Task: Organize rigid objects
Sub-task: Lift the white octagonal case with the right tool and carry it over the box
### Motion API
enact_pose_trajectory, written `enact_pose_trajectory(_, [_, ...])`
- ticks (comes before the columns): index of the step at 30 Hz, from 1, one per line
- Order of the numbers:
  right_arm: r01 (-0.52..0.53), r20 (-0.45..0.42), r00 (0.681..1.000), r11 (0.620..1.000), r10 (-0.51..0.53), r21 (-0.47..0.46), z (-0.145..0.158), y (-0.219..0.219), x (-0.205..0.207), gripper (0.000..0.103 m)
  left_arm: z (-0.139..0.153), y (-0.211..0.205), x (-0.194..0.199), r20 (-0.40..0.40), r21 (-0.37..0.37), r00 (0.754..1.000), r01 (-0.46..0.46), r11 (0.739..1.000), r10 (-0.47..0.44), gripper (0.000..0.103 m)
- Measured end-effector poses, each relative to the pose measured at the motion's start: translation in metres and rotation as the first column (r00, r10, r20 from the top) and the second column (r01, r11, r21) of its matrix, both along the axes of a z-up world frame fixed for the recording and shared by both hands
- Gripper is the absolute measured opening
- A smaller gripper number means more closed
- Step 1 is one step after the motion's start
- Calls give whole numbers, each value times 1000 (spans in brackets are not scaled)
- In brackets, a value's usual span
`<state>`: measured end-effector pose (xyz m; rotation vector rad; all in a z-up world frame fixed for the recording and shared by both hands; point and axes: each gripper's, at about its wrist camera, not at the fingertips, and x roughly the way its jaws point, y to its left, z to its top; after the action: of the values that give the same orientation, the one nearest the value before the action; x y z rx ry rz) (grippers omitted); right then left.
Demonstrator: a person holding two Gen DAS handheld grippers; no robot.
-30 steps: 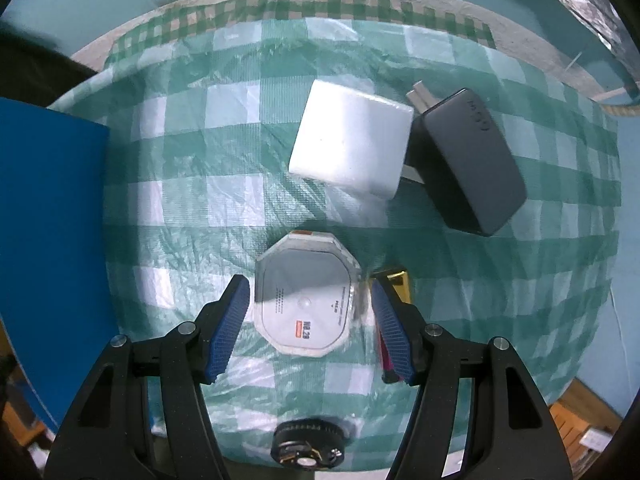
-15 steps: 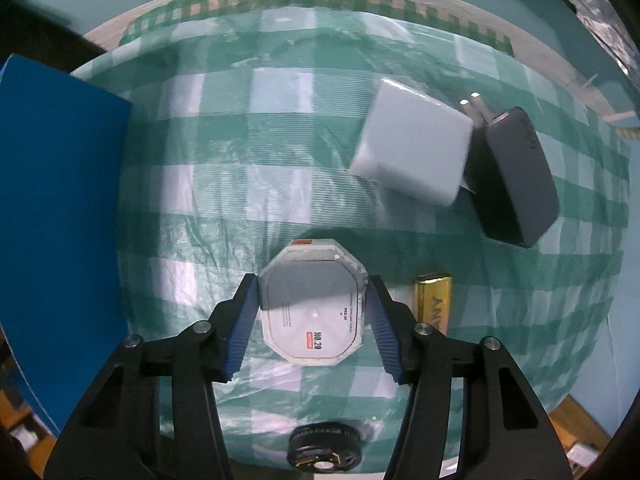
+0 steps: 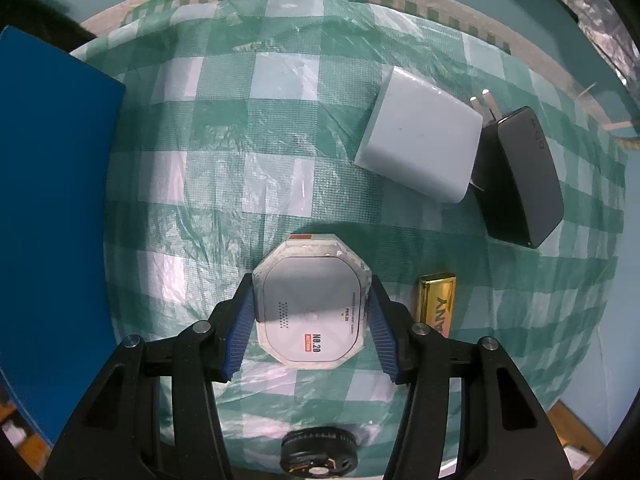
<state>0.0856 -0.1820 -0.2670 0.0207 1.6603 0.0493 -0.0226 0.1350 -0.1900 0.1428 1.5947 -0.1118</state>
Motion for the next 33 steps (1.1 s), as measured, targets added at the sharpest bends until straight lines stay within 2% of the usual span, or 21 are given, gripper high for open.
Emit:
enact_pose_trajectory(6, [4,-9,1000,1000,-4,16,4,2,-5,53,0,0,0,0,0,1000,-1,1000,1,4])
enact_pose_trajectory(16, [-21,2,1000,999,21,44,36,6,-10,53,1,0,1,-2,-2,1000,-5,1000,5,4])
enact_pose_trajectory(29, [-137,90,988,986,129,92,112,47,-7,53,1,1,1,-2,-1,1000,0,1000,0,4])
enact_pose_trajectory(33, [-179,110,980,979,168,98,124,60,0,53,1,1,1,-1,-2,1000,-3,1000,3,4])
